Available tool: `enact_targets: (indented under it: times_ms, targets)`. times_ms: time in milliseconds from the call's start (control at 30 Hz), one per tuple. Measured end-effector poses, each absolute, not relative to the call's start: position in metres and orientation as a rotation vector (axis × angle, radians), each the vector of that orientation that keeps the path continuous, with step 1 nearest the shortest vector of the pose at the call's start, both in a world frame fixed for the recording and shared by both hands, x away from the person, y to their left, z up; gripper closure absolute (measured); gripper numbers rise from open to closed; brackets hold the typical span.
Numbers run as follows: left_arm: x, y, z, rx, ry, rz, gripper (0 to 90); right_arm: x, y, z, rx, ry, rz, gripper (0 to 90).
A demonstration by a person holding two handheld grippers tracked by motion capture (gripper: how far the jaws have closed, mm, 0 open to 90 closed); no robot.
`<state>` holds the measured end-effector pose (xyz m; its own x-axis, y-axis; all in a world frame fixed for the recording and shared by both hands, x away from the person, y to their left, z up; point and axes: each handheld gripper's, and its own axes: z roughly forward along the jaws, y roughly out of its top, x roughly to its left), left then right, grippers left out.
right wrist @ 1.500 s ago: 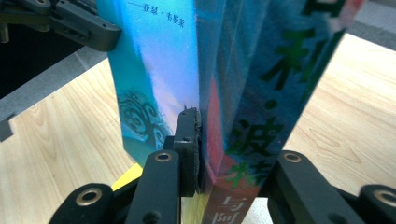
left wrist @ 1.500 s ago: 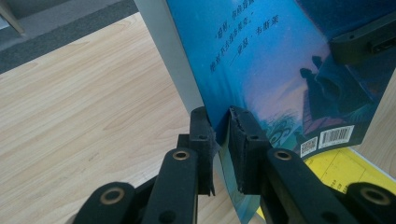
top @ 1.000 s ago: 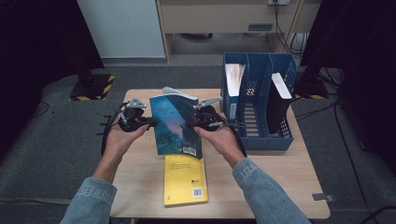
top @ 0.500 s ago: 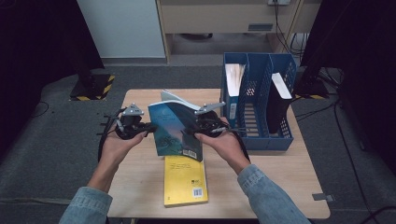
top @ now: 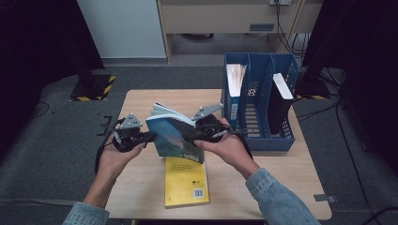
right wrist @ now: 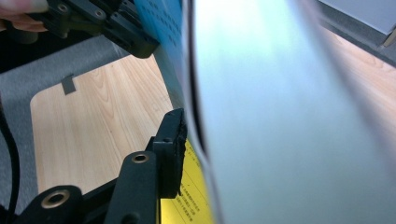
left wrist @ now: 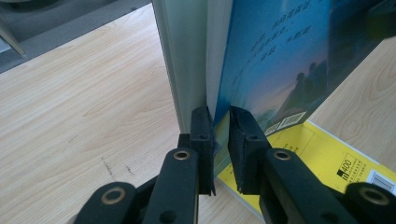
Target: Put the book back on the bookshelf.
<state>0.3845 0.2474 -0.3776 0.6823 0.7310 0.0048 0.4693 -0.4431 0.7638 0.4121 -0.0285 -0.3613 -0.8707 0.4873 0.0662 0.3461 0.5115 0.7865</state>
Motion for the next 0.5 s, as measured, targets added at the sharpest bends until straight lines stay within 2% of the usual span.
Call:
enact_targets:
  times_ms: [500]
  targets:
    - [0.383,0.248,-0.379,2.103,0.918,0.429,79.9,0.425,-0.014,-0.324,0.641,2.652,1.168,58.1]
